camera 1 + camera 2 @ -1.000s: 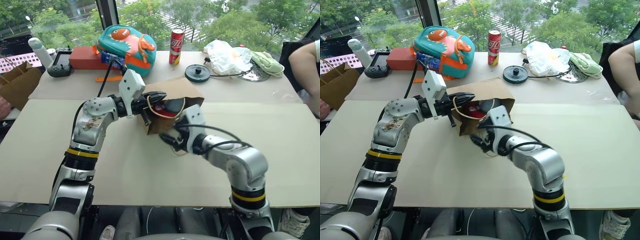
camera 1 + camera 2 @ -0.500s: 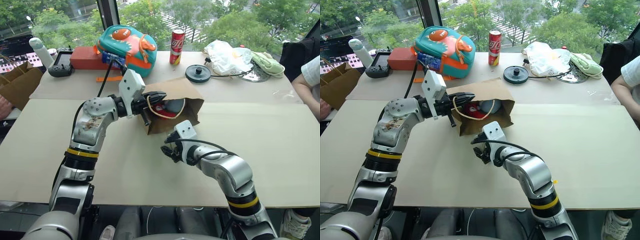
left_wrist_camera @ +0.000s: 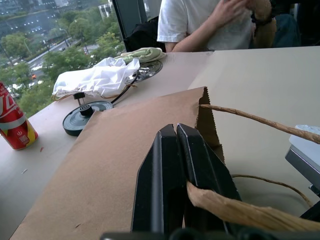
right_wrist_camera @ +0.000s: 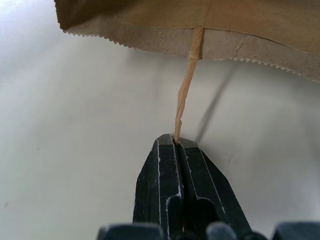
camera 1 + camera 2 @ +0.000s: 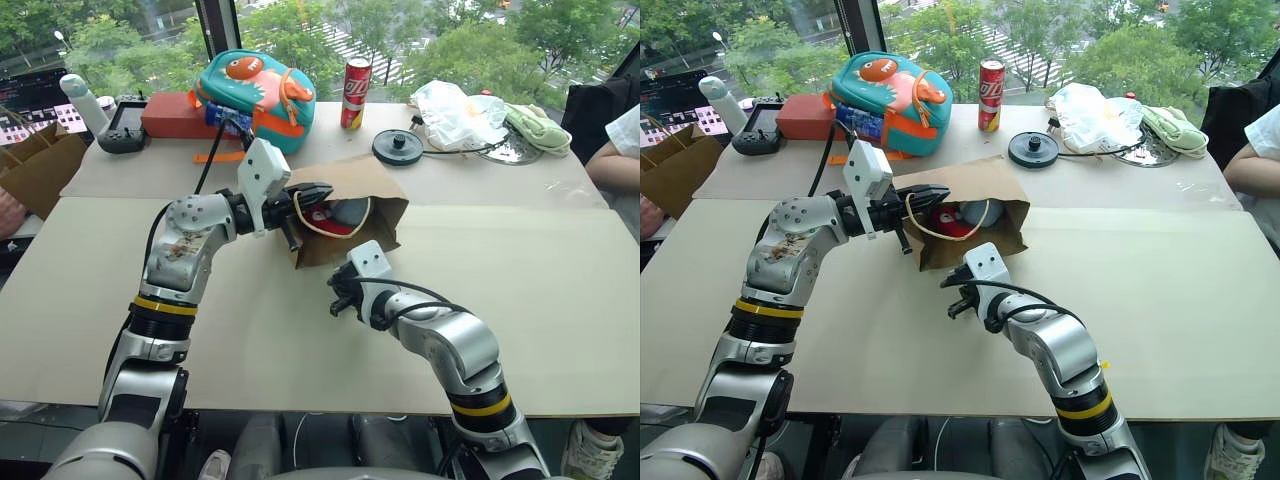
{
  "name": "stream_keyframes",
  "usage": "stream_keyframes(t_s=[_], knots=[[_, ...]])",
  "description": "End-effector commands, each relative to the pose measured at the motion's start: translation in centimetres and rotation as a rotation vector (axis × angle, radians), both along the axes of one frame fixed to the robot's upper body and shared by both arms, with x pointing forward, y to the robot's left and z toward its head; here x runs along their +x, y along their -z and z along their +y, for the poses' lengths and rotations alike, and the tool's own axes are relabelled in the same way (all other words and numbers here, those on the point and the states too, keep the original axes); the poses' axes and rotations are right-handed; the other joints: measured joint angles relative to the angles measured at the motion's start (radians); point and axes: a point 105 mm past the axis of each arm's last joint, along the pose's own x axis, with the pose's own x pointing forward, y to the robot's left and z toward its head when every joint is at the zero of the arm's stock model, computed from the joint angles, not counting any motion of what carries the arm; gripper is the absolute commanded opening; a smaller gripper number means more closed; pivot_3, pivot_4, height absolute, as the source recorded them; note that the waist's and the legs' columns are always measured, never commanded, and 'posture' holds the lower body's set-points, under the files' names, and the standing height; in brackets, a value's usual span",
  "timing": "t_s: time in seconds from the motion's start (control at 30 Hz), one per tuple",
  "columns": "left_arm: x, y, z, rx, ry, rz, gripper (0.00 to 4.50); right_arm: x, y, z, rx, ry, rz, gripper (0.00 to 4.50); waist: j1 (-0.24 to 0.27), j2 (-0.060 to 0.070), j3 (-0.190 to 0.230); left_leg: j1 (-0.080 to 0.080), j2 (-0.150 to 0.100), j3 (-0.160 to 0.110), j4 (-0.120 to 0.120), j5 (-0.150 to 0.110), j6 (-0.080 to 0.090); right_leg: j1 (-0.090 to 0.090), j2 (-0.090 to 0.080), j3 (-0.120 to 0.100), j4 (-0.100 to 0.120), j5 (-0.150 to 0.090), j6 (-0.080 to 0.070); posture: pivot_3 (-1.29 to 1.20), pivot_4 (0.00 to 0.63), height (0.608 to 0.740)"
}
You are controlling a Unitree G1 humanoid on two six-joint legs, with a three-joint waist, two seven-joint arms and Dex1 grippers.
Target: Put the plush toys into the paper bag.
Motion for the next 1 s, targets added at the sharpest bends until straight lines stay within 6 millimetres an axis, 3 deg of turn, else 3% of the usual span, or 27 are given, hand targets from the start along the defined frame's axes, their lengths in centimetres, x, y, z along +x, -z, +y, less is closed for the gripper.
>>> stream_keyframes(t_s=[0.03, 0.2, 0.37, 0.63, 1.0], knots=[[-0.1, -1.7, 0.0, -0.033, 0.002, -0.045, 0.00, 0.4, -3.1, -1.6, 0.059, 0.036, -0.109, 0.02, 0.000, 0.000, 0.000, 0.000, 0.000, 0.000, 0.000, 0.000, 0.000, 0.000, 0.000, 0.000, 0.000, 0.000, 0.000, 0.00, 0.150, 0.733], [-0.1, -2.4, -0.1, -0.106, 0.007, 0.001, 0.00, -1.0, -7.4, -3.4, 0.103, -0.024, -0.236, 0.02, 0.002, 0.000, 0.000, -0.001, -0.001, 0.000, 0.000, 0.000, 0.000, 0.000, -0.001, 0.000, 0.000, 0.000, 0.000, 0.00, 0.150, 0.733], [0.5, -3.7, 0.3, -0.276, -0.008, 0.139, 0.00, -2.7, -10.7, -3.7, 0.080, -0.126, -0.338, 0.02, -0.002, 0.000, 0.000, 0.000, 0.000, -0.001, 0.000, 0.000, 0.000, 0.000, 0.000, 0.000, 0.000, 0.000, 0.000, 0.00, 0.150, 0.733], [2.5, -2.2, 2.1, -0.469, -0.155, 0.456, 0.00, -2.1, -12.8, -4.7, -0.017, -0.121, -0.395, 0.02, -0.001, 0.000, 0.000, 0.000, 0.000, -0.001, 0.000, 0.000, 0.000, 0.000, 0.000, 0.000, 0.000, 0.000, 0.001, 0.00, 0.150, 0.733], [1.2, 0.1, 0.7, -0.506, -0.136, 0.709, 0.00, -0.9, -13.0, -5.2, -0.062, -0.069, -0.391, 0.02, 0.002, 0.000, 0.000, -0.001, -0.001, -0.001, 0.000, 0.000, 0.000, 0.000, -0.001, 0.000, 0.000, 0.000, 0.001, 0.00, 0.150, 0.733]])
